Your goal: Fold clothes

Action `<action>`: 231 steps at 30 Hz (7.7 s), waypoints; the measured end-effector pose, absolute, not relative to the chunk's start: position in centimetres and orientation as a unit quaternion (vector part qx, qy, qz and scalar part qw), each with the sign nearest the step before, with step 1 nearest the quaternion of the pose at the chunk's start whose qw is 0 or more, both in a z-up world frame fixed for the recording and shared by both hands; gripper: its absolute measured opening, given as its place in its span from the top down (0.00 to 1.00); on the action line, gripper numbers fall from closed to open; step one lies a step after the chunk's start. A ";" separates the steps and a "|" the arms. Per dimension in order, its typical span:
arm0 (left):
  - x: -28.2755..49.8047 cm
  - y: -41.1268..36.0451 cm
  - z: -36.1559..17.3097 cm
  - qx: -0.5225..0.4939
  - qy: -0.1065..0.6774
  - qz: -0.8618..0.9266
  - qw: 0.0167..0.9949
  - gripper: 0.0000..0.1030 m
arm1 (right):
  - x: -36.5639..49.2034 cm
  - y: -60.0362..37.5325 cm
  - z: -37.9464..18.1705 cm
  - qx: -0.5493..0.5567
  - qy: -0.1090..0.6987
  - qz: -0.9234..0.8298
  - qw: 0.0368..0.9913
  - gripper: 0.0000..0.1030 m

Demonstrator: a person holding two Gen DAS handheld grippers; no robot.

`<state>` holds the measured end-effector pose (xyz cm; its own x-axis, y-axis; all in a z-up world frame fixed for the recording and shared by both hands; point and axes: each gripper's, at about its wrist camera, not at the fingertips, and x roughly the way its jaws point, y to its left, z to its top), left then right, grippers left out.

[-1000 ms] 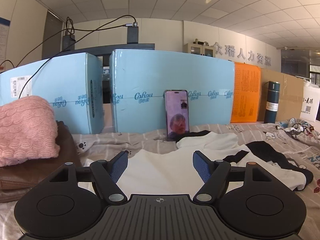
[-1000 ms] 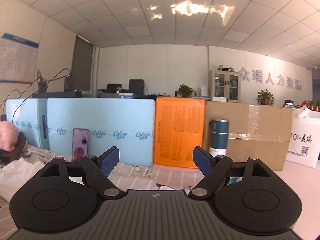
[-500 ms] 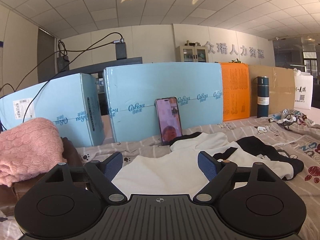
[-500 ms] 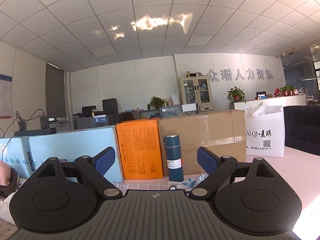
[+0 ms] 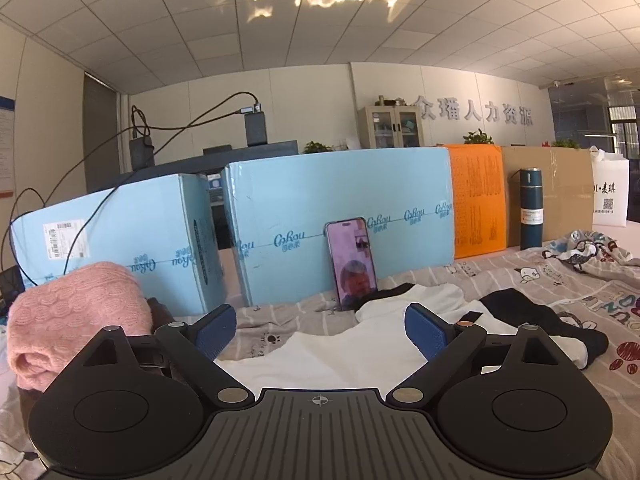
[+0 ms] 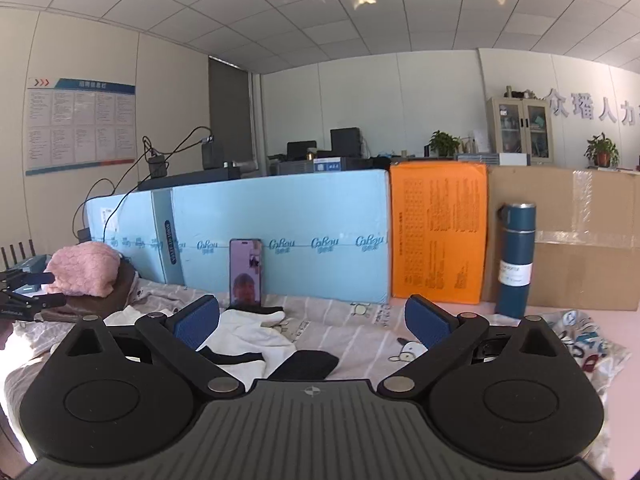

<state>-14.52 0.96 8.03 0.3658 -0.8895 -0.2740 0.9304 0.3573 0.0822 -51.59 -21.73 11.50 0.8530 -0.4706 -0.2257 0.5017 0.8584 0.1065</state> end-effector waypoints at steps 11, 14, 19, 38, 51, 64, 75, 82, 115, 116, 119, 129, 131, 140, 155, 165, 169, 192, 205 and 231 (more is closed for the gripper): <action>-14.7 -12.4 2.4 0.192 0.173 -0.671 0.695 0.10 | -34.2 -28.8 1.8 0.157 0.236 -0.066 0.957 0.06; -14.2 -13.9 1.0 0.200 0.196 -0.682 0.676 0.12 | -33.0 -29.3 0.3 0.175 0.255 -0.043 0.950 0.08; -13.3 -14.7 -0.4 0.188 0.224 -0.696 0.656 0.33 | -31.8 -30.2 -1.1 0.191 0.270 -0.040 0.943 0.21; -12.5 -14.7 -0.4 0.170 0.235 -0.699 0.654 0.86 | -31.1 -30.2 -1.9 0.174 0.274 -0.066 0.944 0.40; -12.5 -13.6 0.8 0.122 0.228 -0.740 0.621 0.89 | -31.4 -30.8 -2.0 0.194 0.263 -0.050 0.944 0.40; -11.8 -10.9 2.4 0.040 0.214 -0.814 0.539 0.90 | -33.8 -31.2 -0.7 0.258 0.200 0.053 0.944 0.19; -13.6 -4.9 3.7 0.005 0.156 -0.857 0.492 0.90 | -38.2 -25.5 2.9 0.227 0.140 0.058 0.962 0.84; -15.8 -0.5 3.4 0.018 0.145 -0.883 0.446 0.90 | -41.9 -19.2 4.8 0.203 0.126 0.043 0.970 0.90; -5.1 4.9 5.5 0.055 0.175 -0.610 0.771 0.17 | -28.6 -16.5 4.1 0.207 0.260 0.123 0.935 0.24; -3.9 4.3 5.8 0.064 0.172 -0.595 0.782 0.17 | -26.6 -16.6 3.7 0.210 0.274 0.138 0.928 0.24; 0.1 1.9 6.4 0.107 0.175 -0.560 0.803 0.17 | -21.7 -16.3 2.5 0.201 0.308 0.162 0.916 0.24; 3.4 -0.3 3.7 0.141 0.205 -0.556 0.793 0.17 | -15.2 -14.5 -0.7 0.195 0.361 0.202 0.889 0.24; 3.2 0.4 3.9 0.139 0.195 -0.557 0.795 0.17 | -14.8 -14.1 -0.7 0.192 0.363 0.206 0.888 0.23; 2.5 4.1 5.2 0.116 0.176 -0.538 0.816 0.17 | -14.7 -10.1 0.3 0.173 0.355 0.251 0.884 0.35; 0.0 8.1 7.8 0.071 0.172 -0.524 0.831 0.17 | -17.9 0.2 0.0 0.056 0.356 0.301 0.883 0.86; 0.6 2.6 10.4 0.102 0.161 -0.516 0.835 0.17 | -24.8 -6.5 5.3 0.078 0.250 0.174 0.949 0.26; 2.6 -1.5 7.9 0.128 0.195 -0.500 0.834 0.17 | -29.2 -15.1 5.9 0.129 0.208 -0.007 0.970 0.26; 3.6 -10.0 0.7 0.270 0.220 -0.450 0.822 0.90 | -33.3 -35.7 -1.4 0.299 0.212 -0.313 0.876 0.54; 4.7 -9.9 0.8 0.264 0.214 -0.404 0.849 0.93 | -34.8 -33.9 -0.1 0.255 0.200 -0.374 0.869 0.90; -0.8 -22.9 0.7 0.113 0.345 -0.617 0.698 0.58 | -24.6 -38.6 2.0 0.334 0.214 -0.226 0.890 0.34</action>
<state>-0.84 -22.92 0.68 0.0005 -0.7837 -0.6212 0.9391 0.2138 -0.2690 -24.59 -38.56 2.02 0.8064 -0.2583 -0.5319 0.5444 0.6755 0.4973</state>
